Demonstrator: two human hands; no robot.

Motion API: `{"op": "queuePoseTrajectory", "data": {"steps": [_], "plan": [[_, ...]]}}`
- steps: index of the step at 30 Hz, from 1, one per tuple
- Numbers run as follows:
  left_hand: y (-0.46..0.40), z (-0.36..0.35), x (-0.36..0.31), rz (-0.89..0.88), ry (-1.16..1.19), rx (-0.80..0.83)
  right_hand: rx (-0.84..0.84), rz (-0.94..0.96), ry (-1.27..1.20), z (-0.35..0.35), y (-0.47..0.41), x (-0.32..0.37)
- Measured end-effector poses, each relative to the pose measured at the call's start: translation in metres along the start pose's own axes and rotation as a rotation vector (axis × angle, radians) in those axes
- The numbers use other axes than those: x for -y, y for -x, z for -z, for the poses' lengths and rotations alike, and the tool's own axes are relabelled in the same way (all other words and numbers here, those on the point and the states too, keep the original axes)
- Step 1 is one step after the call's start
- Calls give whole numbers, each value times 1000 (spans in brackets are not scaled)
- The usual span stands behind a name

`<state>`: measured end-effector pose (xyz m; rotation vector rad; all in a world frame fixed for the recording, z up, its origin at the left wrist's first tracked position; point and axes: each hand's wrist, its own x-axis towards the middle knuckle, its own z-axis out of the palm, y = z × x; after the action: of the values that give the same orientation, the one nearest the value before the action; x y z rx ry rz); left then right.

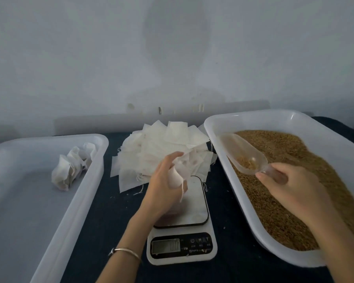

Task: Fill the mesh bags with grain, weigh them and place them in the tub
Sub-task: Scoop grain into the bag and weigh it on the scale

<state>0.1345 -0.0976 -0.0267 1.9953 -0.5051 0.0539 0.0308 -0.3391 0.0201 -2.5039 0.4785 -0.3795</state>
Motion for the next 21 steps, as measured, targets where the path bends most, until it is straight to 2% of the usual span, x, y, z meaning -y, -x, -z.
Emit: {"op": "queuePoseTrajectory", "data": {"steps": [4, 11, 16, 18, 21], "plan": [[-2, -8, -7, -53, -25, -45, 1, -49, 76, 0, 3, -4], [0, -14, -10, -60, -19, -3, 10, -86, 95, 0, 5, -3], [10, -2, -9, -145, -15, 130, 4, -89, 95, -1, 5, -5], [14, 6, -13, -139, 185, 33, 8, -84, 92, -1, 5, -6], [18, 23, -11, -157, 378, -313, 6, -84, 96, -1, 5, -7]]}}
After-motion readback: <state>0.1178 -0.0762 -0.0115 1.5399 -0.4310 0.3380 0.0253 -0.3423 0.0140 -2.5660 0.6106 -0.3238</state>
